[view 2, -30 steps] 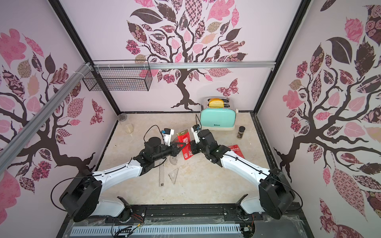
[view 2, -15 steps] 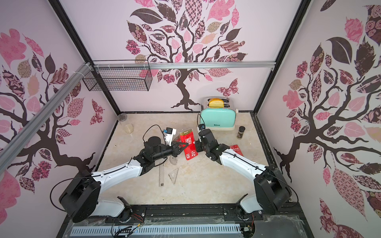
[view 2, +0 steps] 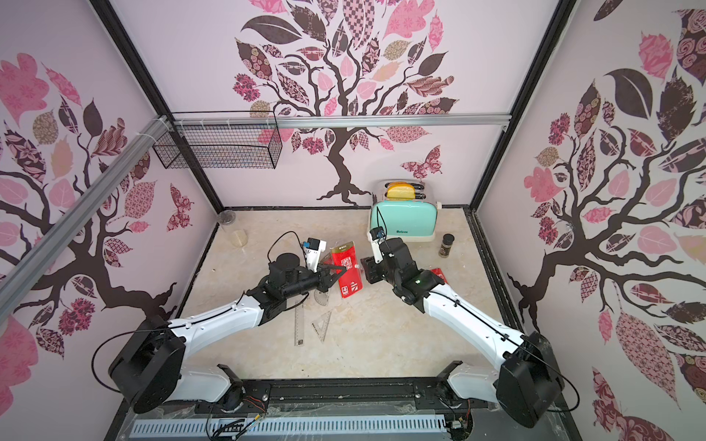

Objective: Open the ruler set and take out the ruler
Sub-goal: Open the ruler set bag.

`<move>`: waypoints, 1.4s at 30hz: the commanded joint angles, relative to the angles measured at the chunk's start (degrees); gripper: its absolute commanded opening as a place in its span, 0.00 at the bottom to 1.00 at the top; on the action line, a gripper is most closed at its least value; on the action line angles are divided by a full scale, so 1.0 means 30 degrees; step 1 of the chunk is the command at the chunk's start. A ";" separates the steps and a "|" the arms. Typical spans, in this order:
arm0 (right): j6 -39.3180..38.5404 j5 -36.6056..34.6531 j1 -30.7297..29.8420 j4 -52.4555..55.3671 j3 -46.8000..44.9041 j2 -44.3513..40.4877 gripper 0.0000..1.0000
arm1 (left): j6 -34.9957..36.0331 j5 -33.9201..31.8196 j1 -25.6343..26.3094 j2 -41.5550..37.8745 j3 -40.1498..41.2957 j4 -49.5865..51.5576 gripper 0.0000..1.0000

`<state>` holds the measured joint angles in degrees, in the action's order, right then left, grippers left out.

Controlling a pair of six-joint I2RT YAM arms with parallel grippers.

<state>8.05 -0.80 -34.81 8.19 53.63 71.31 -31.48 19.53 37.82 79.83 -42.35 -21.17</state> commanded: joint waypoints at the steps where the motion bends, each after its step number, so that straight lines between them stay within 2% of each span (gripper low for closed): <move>1: -0.0218 0.2601 -0.0086 0.0493 0.0051 -0.0012 0.58 | 0.0374 -0.0193 -0.0039 -0.0242 -0.0705 -0.0096 0.00; 8: -0.0004 0.3210 -0.0084 -0.0162 -0.0206 0.0933 0.60 | 0.0271 0.0180 -0.0060 -0.0405 -0.1001 -0.0162 0.00; 10: 0.0076 0.2588 -0.0085 -0.0216 -0.0217 0.1098 0.60 | 0.0286 0.0323 -0.0039 -0.0500 -0.1038 -0.0133 0.00; 15: 0.0177 -0.0752 -0.0058 0.0135 -0.0165 0.0828 0.55 | 0.0215 0.0688 -0.0039 -0.1067 -0.0715 -0.0158 0.00; 17: 0.0047 -0.0933 -0.0004 0.0008 -0.0264 0.0459 0.52 | 0.0215 0.0774 -0.0039 -0.1305 -0.0563 -0.0158 0.00; 21: -0.0105 -0.0708 0.0008 -0.0311 -0.0341 -0.0121 0.45 | 0.0263 0.1076 -0.0054 -0.1524 -0.0441 -0.0224 0.00; 29: -0.0833 0.2249 0.0003 -0.1849 -0.0966 -0.0736 0.41 | 0.0313 0.1630 -0.0069 -0.1159 -0.0532 -0.0359 0.00; 32: -0.1025 0.2375 0.0009 -0.1812 -0.0835 -0.0644 0.38 | 0.0305 0.1693 -0.0068 -0.1153 -0.0477 -0.0462 0.00; 42: -0.1249 0.3640 0.0159 -0.2506 -0.0993 -0.0474 0.14 | 0.0510 0.1896 -0.0200 -0.1267 -0.0401 -0.0327 0.00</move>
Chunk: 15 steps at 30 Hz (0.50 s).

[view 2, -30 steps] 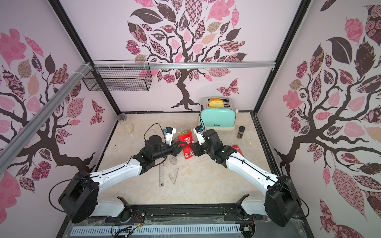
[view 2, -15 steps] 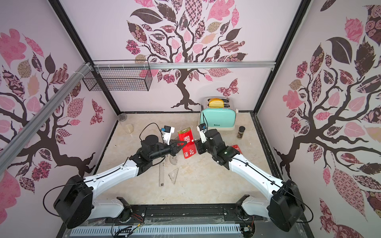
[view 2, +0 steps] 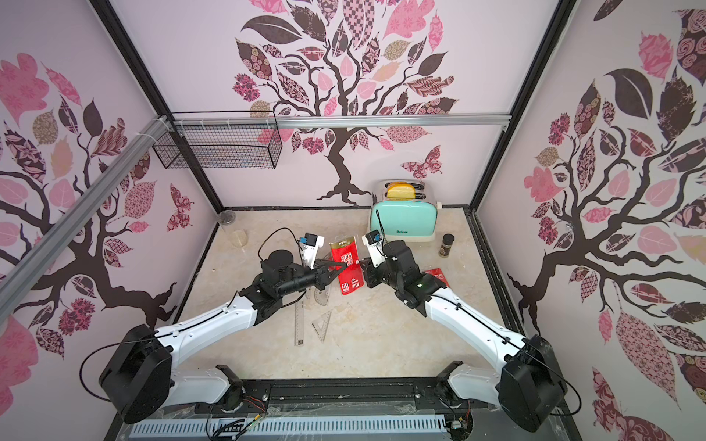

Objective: Open the ruler set and take out the ruler
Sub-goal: Open the ruler set bag.

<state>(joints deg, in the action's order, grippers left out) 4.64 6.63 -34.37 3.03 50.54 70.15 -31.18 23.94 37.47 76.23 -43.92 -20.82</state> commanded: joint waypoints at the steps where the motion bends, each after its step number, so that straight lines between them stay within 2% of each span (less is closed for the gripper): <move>1: -0.0127 0.1388 0.0077 -0.0822 0.0005 -0.0164 0.10 | 0.0417 0.0386 -0.0151 0.0055 0.0153 -0.0451 0.00; 6: -0.0063 0.2485 0.0615 -0.0788 -0.0301 -0.0734 0.00 | 0.0242 0.0506 -0.0716 0.1178 0.0067 -0.0502 0.00; 12: 0.0825 0.4917 0.2429 -0.1143 -0.1094 -0.1577 0.00 | 0.0341 0.0936 -0.1349 0.3321 -0.0973 -0.0619 0.00; 15: 0.1073 0.5427 0.3250 -0.1019 -0.1277 -0.1618 0.00 | 0.0320 0.0914 -0.1467 0.4251 -0.1589 -0.0619 0.20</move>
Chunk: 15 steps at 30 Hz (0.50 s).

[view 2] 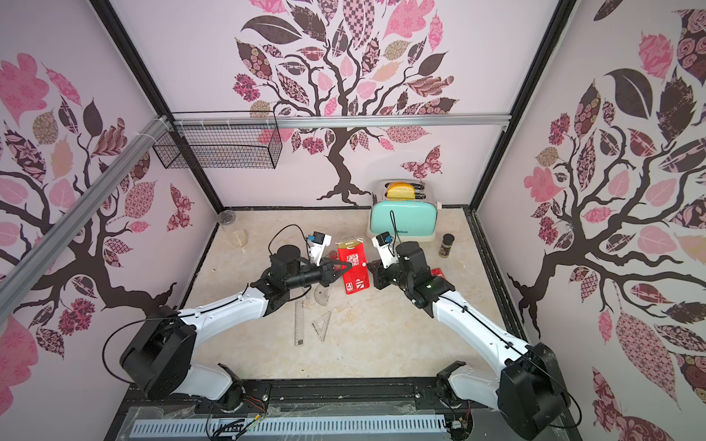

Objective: Open the ruler set and take out the ruler
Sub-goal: Open the ruler set bag, then take out the ruler from the ruler set bag.

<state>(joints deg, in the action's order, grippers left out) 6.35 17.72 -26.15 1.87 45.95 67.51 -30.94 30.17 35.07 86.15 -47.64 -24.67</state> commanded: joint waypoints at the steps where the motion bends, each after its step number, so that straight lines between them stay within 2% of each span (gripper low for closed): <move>1: 0.0575 0.1741 0.0705 -0.0525 0.0239 -0.0709 0.00 | 0.0264 -0.1146 -0.0686 0.1220 -0.0557 0.0663 0.28; 2: 0.0700 0.1756 0.0914 -0.0376 0.0278 -0.0594 0.00 | 0.0260 -0.1152 -0.0741 0.1437 -0.0726 0.0660 0.35; 5: 0.0973 0.1912 0.1331 0.0157 0.0429 -0.0276 0.00 | 0.0186 -0.1264 -0.0908 0.1828 -0.0977 0.0630 0.43; 9: 0.1430 0.2034 0.1382 0.0670 0.0704 -0.0106 0.00 | 0.0227 -0.1982 -0.1182 0.1413 -0.0643 0.1092 0.48; 13: 0.2141 0.2078 0.1371 0.0804 0.0808 0.0293 0.00 | 0.0564 -0.2880 -0.1118 -0.0050 -0.0210 0.2540 0.46; 15: 0.2373 0.2463 0.1375 0.0366 0.0720 0.0586 0.00 | 0.0594 -0.2937 -0.0727 -0.0888 -0.0041 0.2797 0.38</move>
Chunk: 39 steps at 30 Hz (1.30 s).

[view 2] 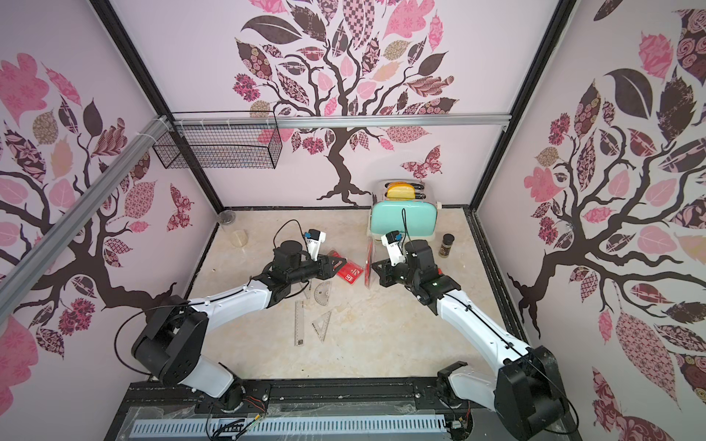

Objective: Open the ruler set and take out the ruler
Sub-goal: Take out the ruler from the ruler set bag.

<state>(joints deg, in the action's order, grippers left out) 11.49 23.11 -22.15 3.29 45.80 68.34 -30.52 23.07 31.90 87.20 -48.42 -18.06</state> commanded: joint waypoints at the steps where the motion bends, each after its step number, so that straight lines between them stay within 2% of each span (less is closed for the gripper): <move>1: 0.0779 0.0740 0.0020 -0.0417 0.0674 0.0443 0.00 | 0.0559 -0.0671 0.0590 -0.1641 0.0161 0.0909 0.31; 3: 0.0938 0.0936 0.0019 -0.0962 0.0520 0.0751 0.00 | 0.0946 -0.0997 0.1464 -0.2224 -0.0322 0.1817 0.17; 5: 0.0981 0.1050 0.0014 -0.1300 0.0469 0.1085 0.00 | 0.1202 -0.1212 0.2277 -0.2491 -0.0862 0.2381 0.08; 8: 0.1051 0.1157 -0.0009 -0.1802 0.0364 0.1296 0.00 | 0.0997 -0.1000 0.2958 -0.1995 -0.1662 0.2496 0.00; 17: 0.0621 0.1033 -0.0047 -0.1815 0.0259 0.0898 0.00 | 0.0601 -0.0600 0.3809 0.1090 -0.3559 0.2799 0.00; 24: 0.0474 0.0904 -0.0043 -0.1568 0.0290 0.0433 0.00 | 0.0528 -0.0646 0.4011 0.1825 -0.3716 0.3635 0.00; 29: 0.0518 0.1308 -0.0055 -0.1565 0.0377 0.0251 0.00 | 0.0972 -0.1527 0.4095 0.2018 -0.4099 0.4648 0.00; 39: 0.0105 0.1905 -0.0037 -0.1136 0.0524 0.0074 0.00 | 0.1881 -0.4996 0.4454 0.2311 -0.5016 0.6292 0.01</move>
<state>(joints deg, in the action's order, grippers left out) 12.97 27.18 -22.15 -0.86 45.80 69.89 -26.72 12.78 45.01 92.84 -61.87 -1.21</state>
